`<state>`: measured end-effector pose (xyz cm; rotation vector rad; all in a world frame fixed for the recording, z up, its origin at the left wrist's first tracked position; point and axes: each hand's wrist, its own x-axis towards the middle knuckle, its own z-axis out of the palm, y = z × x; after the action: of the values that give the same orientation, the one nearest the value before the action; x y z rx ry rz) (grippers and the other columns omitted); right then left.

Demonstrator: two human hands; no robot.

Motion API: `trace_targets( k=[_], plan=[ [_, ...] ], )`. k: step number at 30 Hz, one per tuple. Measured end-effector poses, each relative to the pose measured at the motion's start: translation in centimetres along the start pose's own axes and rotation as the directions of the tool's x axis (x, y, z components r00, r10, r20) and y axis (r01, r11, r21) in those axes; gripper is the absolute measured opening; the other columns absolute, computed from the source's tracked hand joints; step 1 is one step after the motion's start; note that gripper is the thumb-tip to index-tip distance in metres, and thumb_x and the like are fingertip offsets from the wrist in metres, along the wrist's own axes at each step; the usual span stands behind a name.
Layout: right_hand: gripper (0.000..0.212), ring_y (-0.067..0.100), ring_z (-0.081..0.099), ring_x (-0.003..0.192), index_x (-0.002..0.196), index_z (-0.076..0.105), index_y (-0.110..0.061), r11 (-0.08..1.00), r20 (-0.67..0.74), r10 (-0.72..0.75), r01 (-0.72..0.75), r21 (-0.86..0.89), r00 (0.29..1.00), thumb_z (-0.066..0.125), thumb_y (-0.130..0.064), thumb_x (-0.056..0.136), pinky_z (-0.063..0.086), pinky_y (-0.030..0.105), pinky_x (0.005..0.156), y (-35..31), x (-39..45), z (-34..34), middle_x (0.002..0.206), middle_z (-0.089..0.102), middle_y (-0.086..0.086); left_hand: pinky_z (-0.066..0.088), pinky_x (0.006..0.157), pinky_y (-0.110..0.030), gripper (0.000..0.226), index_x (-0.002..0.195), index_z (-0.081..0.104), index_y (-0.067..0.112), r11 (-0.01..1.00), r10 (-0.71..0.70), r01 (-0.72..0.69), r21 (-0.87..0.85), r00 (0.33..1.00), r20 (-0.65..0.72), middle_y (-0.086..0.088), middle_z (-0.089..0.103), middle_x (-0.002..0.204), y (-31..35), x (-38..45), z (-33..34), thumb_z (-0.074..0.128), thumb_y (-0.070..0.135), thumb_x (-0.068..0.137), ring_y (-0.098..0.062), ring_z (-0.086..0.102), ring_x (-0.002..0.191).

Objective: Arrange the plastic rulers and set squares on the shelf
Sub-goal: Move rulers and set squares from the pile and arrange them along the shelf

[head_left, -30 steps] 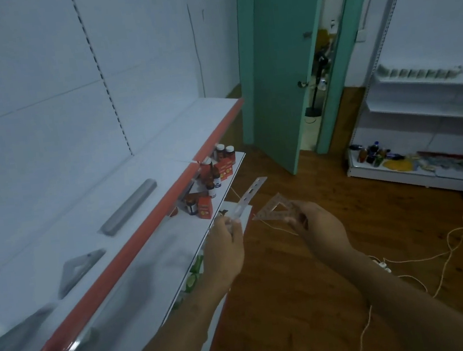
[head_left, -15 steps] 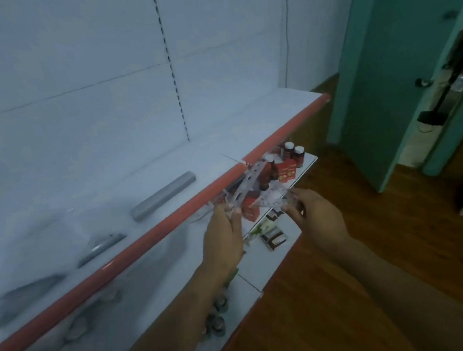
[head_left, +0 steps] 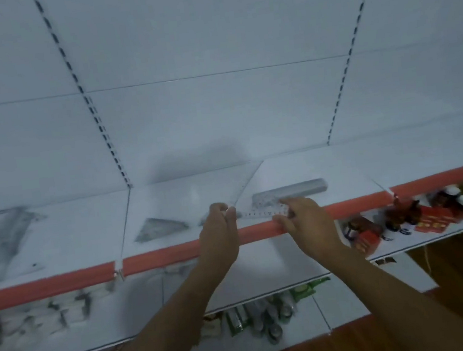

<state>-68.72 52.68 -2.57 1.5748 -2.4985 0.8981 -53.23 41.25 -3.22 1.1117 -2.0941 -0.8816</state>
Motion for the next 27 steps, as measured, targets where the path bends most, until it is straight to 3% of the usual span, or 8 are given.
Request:
trace_targets(
  k=[4,8,12,16,19,27],
  plan=[
    [0.049,0.014,0.049,0.085,0.123,0.062,-0.016,0.994,0.036,-0.108,0.109,-0.025,0.994,0.052,-0.051,0.09,0.034,0.027,0.074,-2.0,3.2,3.5,0.089,0.055,-0.004,0.049,0.074,-0.036,0.036,0.118,0.049,0.011,0.998,-0.054,0.055,0.009,0.995,-0.089,-0.006,0.062,0.095,-3.1,1.8,-2.2,0.03,0.038,0.102,-0.023,0.059,0.083],
    [0.055,0.023,0.056,0.087,0.11,0.069,-0.017,0.961,-0.028,-0.226,0.218,-0.168,0.974,0.041,-0.059,0.088,0.039,0.034,0.074,-3.0,5.5,6.5,0.092,0.059,0.002,0.045,0.072,-0.032,0.032,0.116,0.049,0.01,0.995,-0.098,0.095,-0.042,0.991,-0.086,-0.005,0.062,0.095,-5.0,3.0,-3.8,0.029,0.031,0.103,-0.019,0.059,0.084],
    [0.053,0.022,0.055,0.093,0.103,0.071,-0.022,0.951,-0.015,-0.229,0.22,-0.219,0.973,0.04,-0.059,0.082,0.039,0.037,0.08,-3.5,6.9,8.7,0.095,0.059,0.0,0.044,0.073,-0.03,0.029,0.113,0.049,0.011,0.991,-0.129,0.125,-0.04,0.984,-0.121,0.0,0.06,0.092,-5.9,3.7,-3.9,0.029,0.03,0.104,-0.015,0.057,0.085],
    [0.052,0.024,0.058,0.098,0.098,0.073,-0.021,0.939,0.015,-0.223,0.219,-0.267,0.975,0.041,-0.056,0.078,0.044,0.042,0.082,-3.4,8.2,10.0,0.098,0.061,0.002,0.041,0.066,-0.032,0.024,0.099,0.048,0.013,0.985,-0.173,0.169,-0.035,0.973,-0.156,-0.001,0.058,0.087,-5.6,4.9,-3.4,0.03,0.027,0.104,-0.021,0.056,0.079],
    [0.05,0.026,0.057,0.103,0.094,0.074,-0.019,0.918,0.029,-0.245,0.242,-0.315,0.969,0.043,-0.053,0.076,0.042,0.042,0.084,-3.1,8.3,10.9,0.102,0.063,0.005,0.04,0.065,-0.033,0.03,0.1,0.05,0.007,0.976,-0.21,0.217,0.029,0.967,-0.143,-0.009,0.06,0.085,-5.5,5.2,-2.6,0.029,0.027,0.104,-0.026,0.056,0.078],
    [0.037,0.031,0.057,0.11,0.095,0.073,-0.018,0.903,0.024,-0.278,0.269,-0.335,0.96,0.06,-0.048,0.078,0.026,0.044,0.092,-2.1,8.5,12.5,0.107,0.064,0.008,0.041,0.067,-0.034,0.036,0.097,0.05,0.007,0.967,-0.224,0.236,0.096,0.967,-0.12,-0.009,0.059,0.086,-5.7,5.2,-1.0,0.027,0.034,0.104,-0.026,0.054,0.078]
  ],
)
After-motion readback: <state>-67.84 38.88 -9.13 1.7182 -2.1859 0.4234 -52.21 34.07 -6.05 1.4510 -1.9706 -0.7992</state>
